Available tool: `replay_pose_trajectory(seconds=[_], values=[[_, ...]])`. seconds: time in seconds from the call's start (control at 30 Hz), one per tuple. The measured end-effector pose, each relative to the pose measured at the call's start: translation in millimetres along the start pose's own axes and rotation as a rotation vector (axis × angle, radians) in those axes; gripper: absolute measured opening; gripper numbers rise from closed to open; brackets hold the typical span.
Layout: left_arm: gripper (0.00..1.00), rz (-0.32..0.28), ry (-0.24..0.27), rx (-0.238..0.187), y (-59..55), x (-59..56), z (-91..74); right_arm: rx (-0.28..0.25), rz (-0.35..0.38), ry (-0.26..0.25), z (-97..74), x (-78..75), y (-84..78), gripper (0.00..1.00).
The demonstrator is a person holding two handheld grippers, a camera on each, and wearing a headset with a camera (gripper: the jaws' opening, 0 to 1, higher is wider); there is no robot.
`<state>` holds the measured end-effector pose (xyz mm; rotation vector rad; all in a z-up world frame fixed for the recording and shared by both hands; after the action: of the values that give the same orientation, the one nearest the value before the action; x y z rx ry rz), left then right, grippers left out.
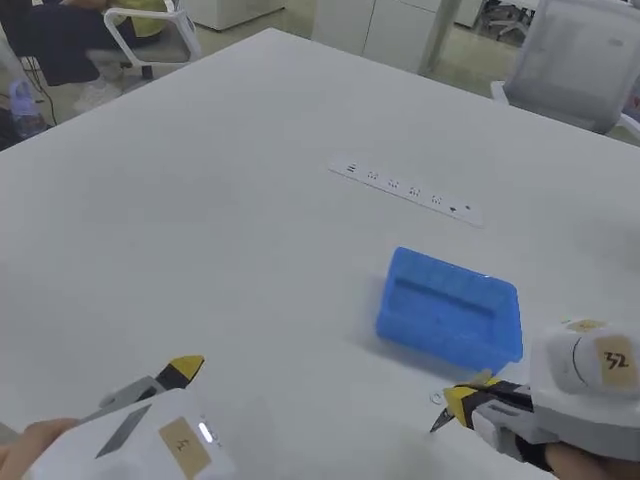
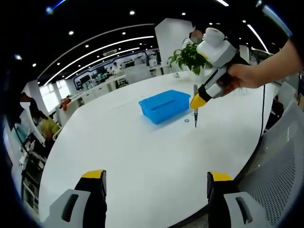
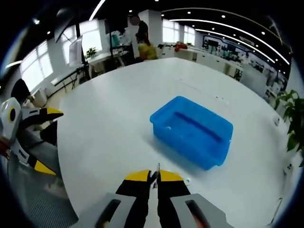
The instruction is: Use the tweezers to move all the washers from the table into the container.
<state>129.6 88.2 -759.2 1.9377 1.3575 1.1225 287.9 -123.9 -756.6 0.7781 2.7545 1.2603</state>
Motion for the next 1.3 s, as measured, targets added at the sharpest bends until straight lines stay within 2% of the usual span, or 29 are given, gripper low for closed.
replay_pose_trajectory(seconds=[0.07, 0.23, 0.4, 0.5, 0.57, 0.7, 0.93, 1.3], values=[[0.89, -0.002, 0.002, 0.000, -0.1, 0.3, 0.0, -0.047, -0.027, -0.031, 0.8, 1.6, -2.8, 0.01], [0.89, 0.000, 0.001, -0.001, 0.0, 0.1, -0.1, -0.074, 0.006, -0.054, 0.8, 4.7, -5.5, 0.01], [0.89, 0.002, -0.001, -0.003, 0.4, 0.0, -0.1, -0.089, 0.077, -0.051, -0.7, 1.2, -4.4, 0.01], [0.89, 0.003, 0.000, -0.002, 0.4, -0.1, 0.0, -0.138, 0.124, -0.074, -4.2, -1.0, -3.4, 0.01], [0.89, 0.003, 0.000, -0.001, 1.0, -0.5, -0.3, -0.168, 0.128, -0.093, -5.8, -3.7, -1.2, 0.02], [0.89, 0.008, -0.002, 0.002, 1.5, -1.2, -0.4, -0.174, 0.128, -0.120, -3.9, -7.6, 2.0, 0.02], [0.89, 0.012, -0.001, 0.009, 1.8, -1.5, -0.3, -0.199, 0.124, -0.138, -1.9, -13.8, 9.4, 0.02], [0.89, 0.012, -0.002, 0.010, 2.0, -1.9, -0.5, -0.183, 0.112, -0.161, 7.6, -15.7, 5.4, 0.02]])
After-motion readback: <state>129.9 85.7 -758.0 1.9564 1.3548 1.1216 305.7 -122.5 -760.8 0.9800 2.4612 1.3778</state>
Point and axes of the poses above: the centre of the closed fingertips' face, and the gripper's own axes: z roughly forward along the fingers, x roughly to its left, y roughly out of its top, the point moved 9 cm from there along -z, roughly backward along the fingers, and after that the axes turned 15 degrees about y, right-handed, at the moved point
